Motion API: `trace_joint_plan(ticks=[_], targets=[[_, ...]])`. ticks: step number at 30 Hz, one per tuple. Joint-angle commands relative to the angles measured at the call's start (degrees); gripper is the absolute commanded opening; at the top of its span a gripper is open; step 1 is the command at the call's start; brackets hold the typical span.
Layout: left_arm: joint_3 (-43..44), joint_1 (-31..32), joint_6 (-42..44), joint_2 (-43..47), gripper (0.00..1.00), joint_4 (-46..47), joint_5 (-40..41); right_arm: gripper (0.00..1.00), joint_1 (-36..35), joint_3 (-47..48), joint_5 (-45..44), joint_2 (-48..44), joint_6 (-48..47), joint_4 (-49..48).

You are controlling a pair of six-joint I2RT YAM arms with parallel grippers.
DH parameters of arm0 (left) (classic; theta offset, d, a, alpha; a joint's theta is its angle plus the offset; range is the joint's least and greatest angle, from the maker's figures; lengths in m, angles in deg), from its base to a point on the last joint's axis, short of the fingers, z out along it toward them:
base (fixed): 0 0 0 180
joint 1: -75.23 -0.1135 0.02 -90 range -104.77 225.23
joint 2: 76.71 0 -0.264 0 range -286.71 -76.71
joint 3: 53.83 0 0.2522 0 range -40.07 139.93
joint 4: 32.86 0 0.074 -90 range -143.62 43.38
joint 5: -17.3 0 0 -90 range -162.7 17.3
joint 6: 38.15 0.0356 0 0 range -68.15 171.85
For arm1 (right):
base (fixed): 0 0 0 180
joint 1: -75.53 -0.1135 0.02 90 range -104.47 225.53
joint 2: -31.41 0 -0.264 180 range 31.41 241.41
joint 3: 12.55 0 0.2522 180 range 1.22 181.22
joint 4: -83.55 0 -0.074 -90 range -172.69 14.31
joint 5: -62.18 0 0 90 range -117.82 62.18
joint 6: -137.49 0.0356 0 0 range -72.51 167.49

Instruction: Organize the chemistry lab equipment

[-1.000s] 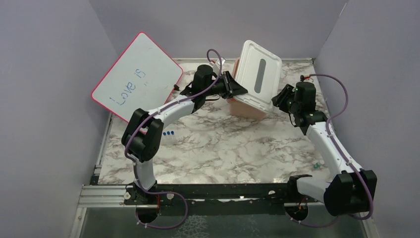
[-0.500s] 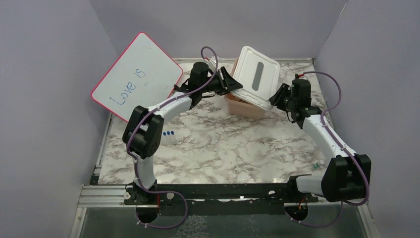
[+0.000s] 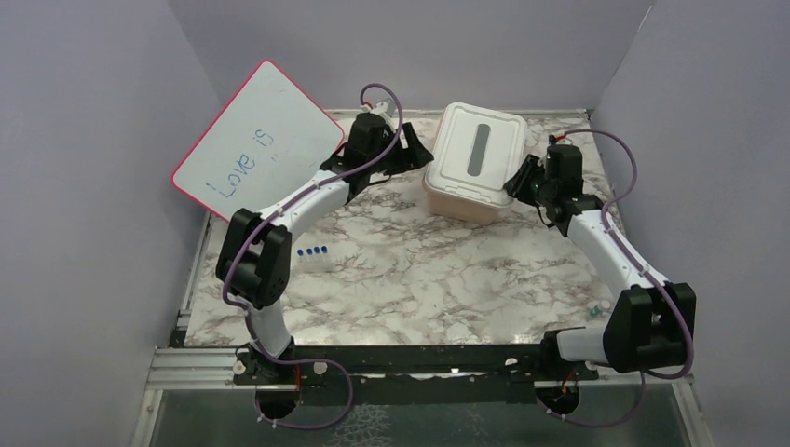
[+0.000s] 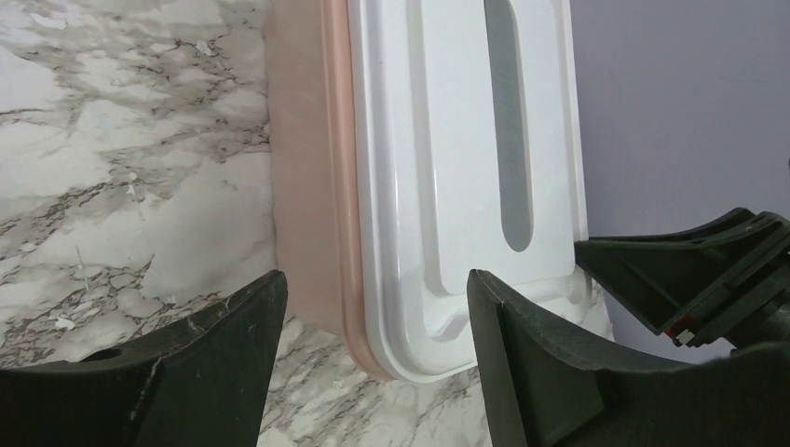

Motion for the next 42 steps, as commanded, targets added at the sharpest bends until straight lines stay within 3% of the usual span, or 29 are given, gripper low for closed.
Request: trace_joint_plan(ticks=[1,7,11,18,26,33,38,40,42], targets=[[1.40,-0.14,3.09,-0.59,0.74,-1.07,-1.81,0.38,-0.01,2.88,2.49,1.64,-1.99,1.29],[2.47,-0.14,2.92,-3.95,0.64,-1.57,-4.28,0.38,-0.03,5.14,4.22,4.57,-3.08,2.54],[2.46,-0.18,2.91,-5.03,0.61,-1.80,-4.01,0.44,-0.02,4.50,6.10,4.17,-3.38,2.24],[2.98,-0.23,4.29,-7.14,0.45,-3.84,-1.11,0.49,0.00,4.17,3.16,4.25,-3.10,2.66],[5.72,-0.27,6.66,-7.54,0.46,-8.35,0.48,0.42,0.03,5.34,-3.73,4.39,-2.05,6.13],[11.71,-1.54,11.28,-2.16,0.61,-16.27,6.68,0.48,-0.02,9.88,-3.06,-0.63,-2.33,8.89],[8.87,-2.25,15.46,7.56,0.73,-21.51,12.69,0.52,-0.02,8.94,-2.79,-8.44,-1.98,13.72],[6.26,-2.31,16.57,12.64,0.82,-23.65,15.59,0.54,0.02,7.19,-3.98,-12.91,-1.52,15.49],[4.27,-2.34,18.37,17.46,0.97,-26.36,15.44,0.55,-0.01,6.05,-4.13,-16.29,-1.35,17.62]])
